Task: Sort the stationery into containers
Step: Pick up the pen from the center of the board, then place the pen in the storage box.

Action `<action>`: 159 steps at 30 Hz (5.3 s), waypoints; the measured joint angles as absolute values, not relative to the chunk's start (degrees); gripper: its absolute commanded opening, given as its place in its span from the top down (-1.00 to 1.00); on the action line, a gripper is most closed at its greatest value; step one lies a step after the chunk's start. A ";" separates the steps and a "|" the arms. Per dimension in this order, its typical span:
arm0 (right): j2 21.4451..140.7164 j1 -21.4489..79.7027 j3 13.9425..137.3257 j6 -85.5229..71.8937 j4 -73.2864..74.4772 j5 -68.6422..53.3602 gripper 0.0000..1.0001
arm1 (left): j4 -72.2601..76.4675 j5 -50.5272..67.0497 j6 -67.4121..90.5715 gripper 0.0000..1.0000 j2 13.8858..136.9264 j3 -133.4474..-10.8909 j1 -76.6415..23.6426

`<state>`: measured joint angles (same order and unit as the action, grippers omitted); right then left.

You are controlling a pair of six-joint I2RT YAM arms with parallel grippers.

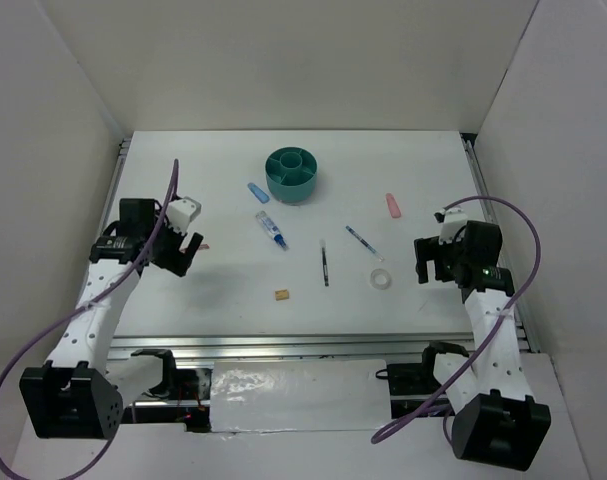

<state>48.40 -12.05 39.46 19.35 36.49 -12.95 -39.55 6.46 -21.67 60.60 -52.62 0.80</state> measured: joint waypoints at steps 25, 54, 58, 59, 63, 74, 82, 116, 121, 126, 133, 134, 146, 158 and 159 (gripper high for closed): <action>54.89 -12.05 47.24 20.51 41.67 -23.29 -0.80 | -45.63 19.66 -49.93 -0.53 101.23 -73.43 3.36; 54.92 -12.03 50.92 20.40 42.41 -26.37 -0.74 | -38.44 16.36 -58.59 0.55 107.83 -71.44 6.98; 54.98 -12.03 54.65 19.75 42.70 -29.08 -0.74 | -38.74 16.40 -58.33 0.82 108.27 -72.18 6.98; 55.07 -12.01 55.64 19.25 42.70 -29.82 -0.73 | -38.98 16.47 -58.15 0.91 108.42 -72.64 7.01; 55.29 -11.62 58.98 15.75 41.93 -33.95 -0.70 | -40.18 17.76 -56.03 1.00 108.88 -75.40 7.11; 57.47 -4.60 69.73 -4.10 28.86 -43.03 -0.61 | -42.74 35.57 -38.85 1.00 99.31 -95.88 6.07; 67.42 6.74 82.91 -17.93 17.08 -41.25 -0.57 | -30.72 44.56 -18.04 1.00 78.63 -84.90 -7.18; 93.67 28.51 96.84 -27.44 10.70 -33.78 -0.25 | -10.74 48.80 15.05 1.00 81.41 -83.22 -13.85; 94.98 29.02 96.86 -27.42 10.66 -33.82 -0.12 | -10.17 49.01 15.49 1.00 82.24 -82.98 -14.33; 95.09 29.19 97.25 -27.51 10.37 -34.26 0.17 | -9.58 49.34 15.86 1.00 82.39 -82.35 -15.07; 95.09 29.43 97.82 -27.27 9.61 -34.59 1.00 | -8.69 49.39 16.69 0.26 82.41 -81.60 -15.22; 95.09 29.45 97.82 -27.11 9.63 -34.46 1.00 | -8.69 49.21 16.58 -0.12 82.41 -81.58 -15.22; 97.80 24.93 103.63 -12.82 7.94 -16.69 1.00 | -13.76 38.41 13.65 -0.99 82.06 -80.97 -6.31; 117.43 23.38 111.20 -5.56 -0.03 -4.10 1.00 | -17.34 22.87 10.31 -0.99 79.99 -77.76 -5.32; 118.56 23.40 111.68 -5.39 -0.21 -3.79 1.00 | -17.43 22.48 9.93 -0.99 79.99 -77.01 -5.32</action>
<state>118.56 23.40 111.68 -5.39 -0.21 -3.79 -17.43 22.48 9.93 79.99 -77.01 -5.32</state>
